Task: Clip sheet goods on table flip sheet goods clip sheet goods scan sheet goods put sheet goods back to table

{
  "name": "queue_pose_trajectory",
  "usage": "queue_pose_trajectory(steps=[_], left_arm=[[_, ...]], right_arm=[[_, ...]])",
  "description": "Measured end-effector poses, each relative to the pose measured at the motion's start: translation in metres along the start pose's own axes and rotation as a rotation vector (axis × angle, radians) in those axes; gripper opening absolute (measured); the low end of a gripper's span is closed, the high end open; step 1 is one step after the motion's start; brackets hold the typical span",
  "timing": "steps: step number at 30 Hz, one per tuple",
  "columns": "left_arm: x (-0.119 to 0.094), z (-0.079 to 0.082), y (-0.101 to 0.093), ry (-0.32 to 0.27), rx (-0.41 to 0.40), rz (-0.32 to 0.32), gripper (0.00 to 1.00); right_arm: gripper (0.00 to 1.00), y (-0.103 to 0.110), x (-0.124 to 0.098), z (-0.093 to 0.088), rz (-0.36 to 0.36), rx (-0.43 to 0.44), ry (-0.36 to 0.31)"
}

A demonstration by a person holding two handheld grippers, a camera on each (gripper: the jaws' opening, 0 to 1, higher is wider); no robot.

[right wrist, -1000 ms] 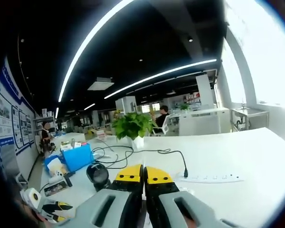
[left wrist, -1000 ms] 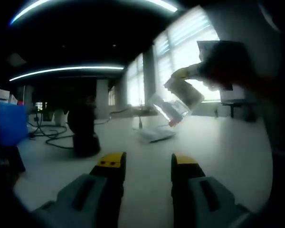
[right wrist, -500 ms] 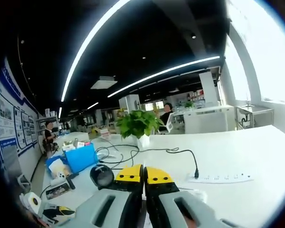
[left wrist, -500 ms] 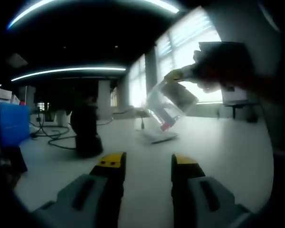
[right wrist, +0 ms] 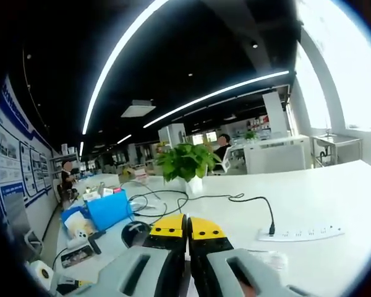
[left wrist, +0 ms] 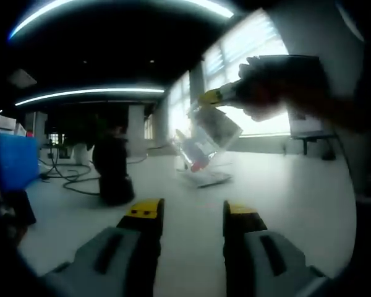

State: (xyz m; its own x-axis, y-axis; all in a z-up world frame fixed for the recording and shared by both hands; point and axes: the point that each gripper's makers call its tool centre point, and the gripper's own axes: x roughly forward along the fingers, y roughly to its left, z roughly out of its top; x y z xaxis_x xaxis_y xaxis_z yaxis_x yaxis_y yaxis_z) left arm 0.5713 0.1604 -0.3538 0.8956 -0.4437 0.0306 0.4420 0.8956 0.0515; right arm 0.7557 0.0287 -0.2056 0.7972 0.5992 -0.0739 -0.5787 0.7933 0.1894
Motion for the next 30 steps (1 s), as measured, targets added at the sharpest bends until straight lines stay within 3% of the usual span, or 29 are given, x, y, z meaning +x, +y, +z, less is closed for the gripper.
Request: queue_pose_trajectory(steps=[6,23,30], left_arm=[[0.0,0.0,0.0,0.001,0.0,-0.002,0.3],[0.0,0.0,0.0,0.002,-0.002,0.004,0.3],[0.0,0.001,0.0,0.0,-0.004,0.004,0.3]], right_arm=[[0.0,0.002,0.007,-0.014,-0.023,-0.025,0.013],[0.0,-0.023,0.015,-0.022,-0.058,-0.004,0.026],[0.0,-0.024,0.018,-0.02,-0.063,0.002,0.018]])
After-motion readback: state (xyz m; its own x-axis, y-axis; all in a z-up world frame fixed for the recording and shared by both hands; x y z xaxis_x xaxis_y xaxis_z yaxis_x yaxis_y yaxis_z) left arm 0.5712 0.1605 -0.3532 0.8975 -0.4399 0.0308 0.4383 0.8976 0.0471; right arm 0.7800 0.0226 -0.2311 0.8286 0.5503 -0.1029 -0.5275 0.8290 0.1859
